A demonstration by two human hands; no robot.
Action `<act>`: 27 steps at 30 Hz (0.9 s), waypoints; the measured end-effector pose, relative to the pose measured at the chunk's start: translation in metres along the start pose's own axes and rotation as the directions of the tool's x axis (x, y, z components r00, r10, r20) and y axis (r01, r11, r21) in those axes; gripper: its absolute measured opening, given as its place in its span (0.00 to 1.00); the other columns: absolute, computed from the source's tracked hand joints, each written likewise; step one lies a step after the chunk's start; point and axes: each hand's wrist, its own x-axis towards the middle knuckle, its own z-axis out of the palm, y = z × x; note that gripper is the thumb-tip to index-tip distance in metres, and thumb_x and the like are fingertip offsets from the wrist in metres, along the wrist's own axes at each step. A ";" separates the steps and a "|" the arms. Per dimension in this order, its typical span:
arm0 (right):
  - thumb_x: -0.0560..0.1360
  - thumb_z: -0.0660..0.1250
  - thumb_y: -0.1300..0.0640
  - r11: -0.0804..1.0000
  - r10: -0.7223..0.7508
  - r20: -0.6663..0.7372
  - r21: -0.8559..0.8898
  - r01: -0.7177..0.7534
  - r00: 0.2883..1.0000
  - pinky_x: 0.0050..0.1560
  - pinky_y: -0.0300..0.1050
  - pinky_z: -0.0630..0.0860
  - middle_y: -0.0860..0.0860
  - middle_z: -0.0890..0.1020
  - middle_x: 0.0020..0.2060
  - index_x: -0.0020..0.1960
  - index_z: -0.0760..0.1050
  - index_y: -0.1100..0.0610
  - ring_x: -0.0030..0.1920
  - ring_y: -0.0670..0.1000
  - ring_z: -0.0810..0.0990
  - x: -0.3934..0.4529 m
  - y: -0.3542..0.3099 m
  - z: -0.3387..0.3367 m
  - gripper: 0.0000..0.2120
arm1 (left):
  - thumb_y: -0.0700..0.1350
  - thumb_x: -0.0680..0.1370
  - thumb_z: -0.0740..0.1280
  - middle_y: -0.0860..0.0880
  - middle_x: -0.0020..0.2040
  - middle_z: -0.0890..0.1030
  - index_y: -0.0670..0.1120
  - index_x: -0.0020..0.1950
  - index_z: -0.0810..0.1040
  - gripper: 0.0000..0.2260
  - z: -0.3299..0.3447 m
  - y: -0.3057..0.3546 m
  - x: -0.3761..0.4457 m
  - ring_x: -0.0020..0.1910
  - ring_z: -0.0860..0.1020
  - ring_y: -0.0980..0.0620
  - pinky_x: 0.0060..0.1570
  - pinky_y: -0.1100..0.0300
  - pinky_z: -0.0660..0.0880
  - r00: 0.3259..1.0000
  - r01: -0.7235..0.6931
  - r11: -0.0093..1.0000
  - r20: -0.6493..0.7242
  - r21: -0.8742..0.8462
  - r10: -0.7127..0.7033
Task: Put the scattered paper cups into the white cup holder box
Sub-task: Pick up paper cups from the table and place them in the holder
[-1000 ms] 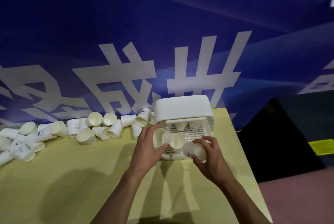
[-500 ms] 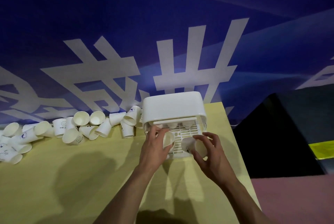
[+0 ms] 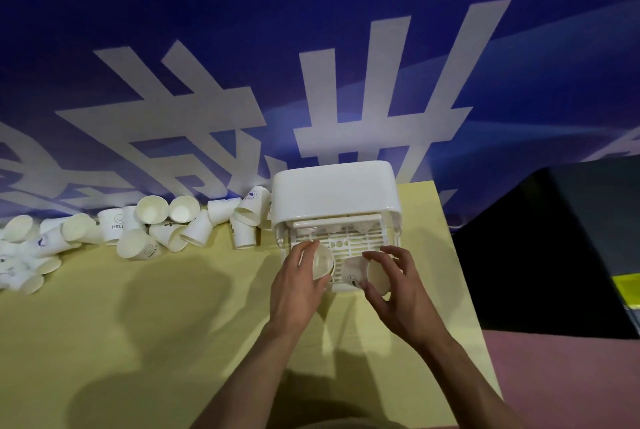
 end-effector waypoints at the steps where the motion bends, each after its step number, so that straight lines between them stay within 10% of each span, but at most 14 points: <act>1: 0.79 0.69 0.44 1.000 -0.002 0.000 -0.001 0.002 1.000 0.58 0.51 0.80 0.45 0.66 0.68 0.69 0.72 0.42 0.64 0.48 0.76 0.001 -0.002 0.000 0.20 | 0.54 0.75 0.75 0.57 0.73 0.69 0.53 0.77 0.66 0.33 0.001 0.000 0.004 0.70 0.72 0.53 0.64 0.56 0.74 1.000 -0.004 1.000 0.025 -0.001 0.004; 12: 0.81 0.70 0.48 0.986 -0.166 0.062 0.023 0.165 0.984 0.59 0.45 0.78 0.47 0.68 0.71 0.73 0.72 0.45 0.68 0.46 0.73 0.019 -0.033 0.007 0.22 | 0.53 0.72 0.78 0.57 0.75 0.65 0.54 0.79 0.60 0.41 0.006 -0.013 0.009 0.71 0.70 0.54 0.62 0.54 0.76 0.995 0.002 0.988 0.101 -0.155 0.013; 27: 0.76 0.71 0.38 0.908 -0.106 0.283 -0.363 0.209 0.953 0.59 0.54 0.80 0.53 0.75 0.71 0.74 0.73 0.47 0.68 0.58 0.77 0.069 -0.028 0.088 0.29 | 0.51 0.75 0.75 0.56 0.69 0.67 0.55 0.77 0.65 0.33 -0.036 -0.071 -0.050 0.61 0.75 0.54 0.59 0.59 0.74 0.991 0.132 0.965 0.017 -0.227 -0.131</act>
